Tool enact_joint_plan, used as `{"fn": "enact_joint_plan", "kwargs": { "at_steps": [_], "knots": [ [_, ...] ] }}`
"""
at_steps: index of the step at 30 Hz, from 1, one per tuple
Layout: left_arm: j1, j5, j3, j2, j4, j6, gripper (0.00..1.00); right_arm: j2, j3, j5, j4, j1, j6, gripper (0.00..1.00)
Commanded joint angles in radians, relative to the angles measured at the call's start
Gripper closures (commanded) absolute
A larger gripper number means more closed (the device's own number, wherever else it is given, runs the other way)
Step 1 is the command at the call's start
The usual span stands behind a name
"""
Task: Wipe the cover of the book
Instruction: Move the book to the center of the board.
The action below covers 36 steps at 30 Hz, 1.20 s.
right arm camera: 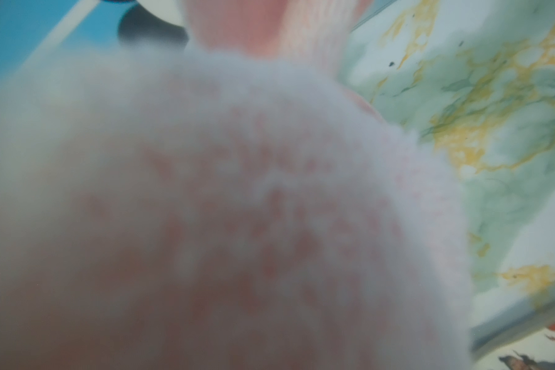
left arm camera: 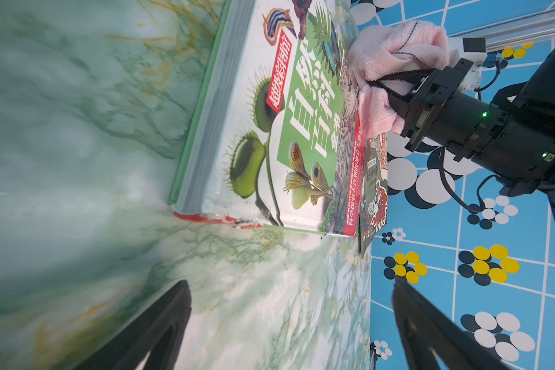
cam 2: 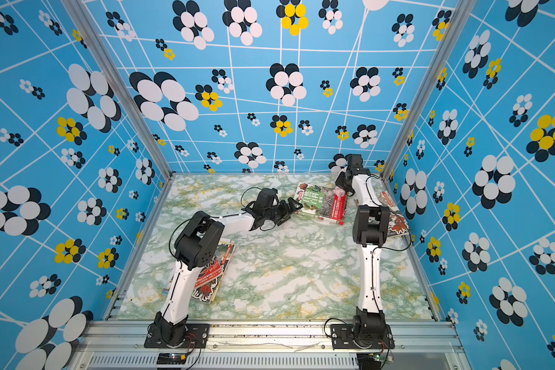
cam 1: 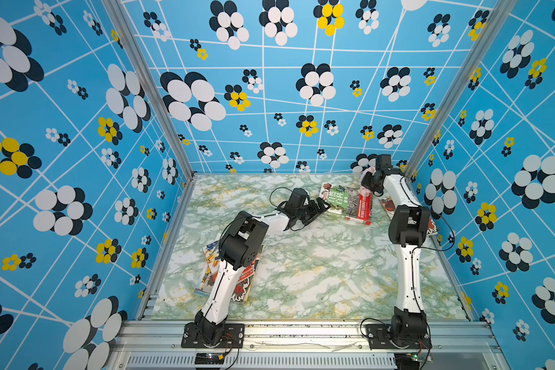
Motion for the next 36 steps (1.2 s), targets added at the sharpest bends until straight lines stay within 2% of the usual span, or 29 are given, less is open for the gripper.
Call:
{"fn": "enact_joint_plan", "kwargs": {
  "at_steps": [1, 7, 11, 13, 25, 36],
  "knots": [
    [-0.008, 0.029, 0.028, 0.039, -0.054, 0.027, 0.01, 0.062, 0.054, -0.059, -0.102, -0.029, -0.018, 1.0],
    [-0.008, 0.035, 0.039, 0.047, -0.073, 0.03, 0.01, 0.092, 0.1, -0.087, -0.223, -0.039, -0.036, 1.0],
    [-0.005, 0.037, 0.048, 0.05, -0.078, 0.033, 0.01, 0.071, 0.011, -0.264, -0.237, -0.042, -0.005, 1.0],
    [0.0, 0.041, 0.041, 0.046, -0.078, 0.038, 0.01, 0.015, -0.114, -0.314, -0.172, -0.036, 0.009, 1.0],
    [0.071, 0.048, -0.104, -0.042, -0.057, 0.066, 0.01, -0.397, -0.861, -0.362, 0.202, 0.02, 0.048, 1.0],
    [0.129, 0.041, -0.363, -0.231, -0.07, 0.17, 0.01, -0.736, -1.447, -0.33, 0.507, 0.318, 0.122, 1.0]
  ]
}}
